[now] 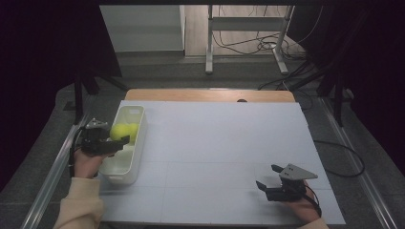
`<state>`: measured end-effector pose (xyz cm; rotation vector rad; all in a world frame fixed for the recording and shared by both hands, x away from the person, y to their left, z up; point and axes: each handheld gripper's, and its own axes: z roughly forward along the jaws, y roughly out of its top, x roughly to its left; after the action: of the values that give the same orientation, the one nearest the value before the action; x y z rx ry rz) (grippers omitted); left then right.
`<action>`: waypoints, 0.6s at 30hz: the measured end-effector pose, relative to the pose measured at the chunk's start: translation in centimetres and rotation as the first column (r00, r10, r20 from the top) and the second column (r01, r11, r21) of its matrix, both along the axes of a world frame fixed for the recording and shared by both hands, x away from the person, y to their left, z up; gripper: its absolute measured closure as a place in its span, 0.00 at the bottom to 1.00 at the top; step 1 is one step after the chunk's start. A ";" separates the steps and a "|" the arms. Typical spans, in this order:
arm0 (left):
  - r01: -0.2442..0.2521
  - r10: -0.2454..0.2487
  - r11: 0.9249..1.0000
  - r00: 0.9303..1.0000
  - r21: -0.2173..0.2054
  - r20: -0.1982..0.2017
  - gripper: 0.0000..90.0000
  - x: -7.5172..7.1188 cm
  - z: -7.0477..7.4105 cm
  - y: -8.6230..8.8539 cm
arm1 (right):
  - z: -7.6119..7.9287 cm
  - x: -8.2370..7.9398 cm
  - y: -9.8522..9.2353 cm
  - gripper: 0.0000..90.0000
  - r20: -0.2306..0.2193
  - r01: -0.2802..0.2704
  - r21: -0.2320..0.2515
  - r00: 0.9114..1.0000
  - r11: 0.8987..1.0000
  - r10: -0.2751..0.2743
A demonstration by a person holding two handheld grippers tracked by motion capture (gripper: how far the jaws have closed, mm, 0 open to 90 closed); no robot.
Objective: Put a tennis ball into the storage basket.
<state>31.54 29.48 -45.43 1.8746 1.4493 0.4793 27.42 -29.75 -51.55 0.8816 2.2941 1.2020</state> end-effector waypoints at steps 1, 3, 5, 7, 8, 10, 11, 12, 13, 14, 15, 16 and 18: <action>0.000 0.000 1.000 1.000 0.000 -0.003 0.30 0.0 0.0 0.0 | 0.0 0.0 0.0 0.16 0.000 0.000 0.000 1.000 1.000 0.000; 0.009 -0.009 1.000 1.000 0.006 -0.016 0.29 0.1 -0.1 0.1 | 0.0 0.0 0.0 0.16 -0.001 0.000 0.000 1.000 1.000 0.000; 0.011 -0.011 1.000 1.000 0.004 -0.011 0.24 0.1 -0.1 0.0 | 0.0 0.0 0.0 0.16 -0.001 0.000 -0.001 1.000 1.000 0.000; 0.008 -0.008 1.000 1.000 -0.009 0.003 0.19 0.0 0.2 0.1 | 0.0 0.0 0.0 0.16 -0.001 -0.001 -0.001 1.000 1.000 0.001; 0.008 -0.008 1.000 1.000 -0.009 0.003 0.18 0.0 0.2 0.1 | 0.0 0.0 0.0 0.16 -0.001 -0.001 -0.001 1.000 1.000 0.001; 0.013 -0.013 1.000 1.000 -0.025 0.020 0.17 -0.2 0.5 0.2 | 0.0 0.0 0.0 0.16 -0.001 -0.002 -0.002 1.000 1.000 0.002; 0.022 -0.021 0.999 0.999 -0.041 0.029 0.16 -0.3 0.6 0.2 | 0.0 0.0 0.0 0.16 -0.001 -0.001 -0.001 1.000 1.000 0.001; 0.029 -0.027 0.998 0.999 -0.053 0.040 0.15 -0.3 0.7 0.2 | 0.0 0.0 0.0 0.16 -0.001 -0.002 -0.002 1.000 1.000 0.002; 0.027 -0.025 0.998 0.999 -0.055 0.047 0.15 -0.4 0.7 0.2 | 0.0 0.0 0.0 0.16 -0.001 -0.002 -0.001 1.000 1.000 0.002; 0.027 -0.025 0.998 0.999 -0.055 0.047 0.14 -0.4 0.7 0.2 | 0.0 0.0 0.0 0.16 -0.001 -0.002 -0.001 1.000 1.000 0.002; 0.028 -0.025 0.998 0.998 -0.056 0.057 0.14 -0.4 0.8 0.1 | 0.0 0.0 0.0 0.16 -0.001 -0.002 -0.002 1.000 1.000 0.002; 0.030 -0.026 0.998 0.997 -0.057 0.066 0.14 -0.5 0.9 0.1 | 0.0 0.0 0.0 0.16 -0.003 -0.004 0.000 1.000 1.000 0.004; 0.048 -0.041 0.995 0.995 -0.089 0.087 0.14 -0.7 1.1 -0.1 | 0.0 0.0 0.1 0.16 -0.004 -0.006 0.001 1.000 1.000 0.006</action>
<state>30.80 29.34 -44.29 1.7897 1.3485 0.4587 27.37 -29.67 -51.52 0.8792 2.3009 1.2046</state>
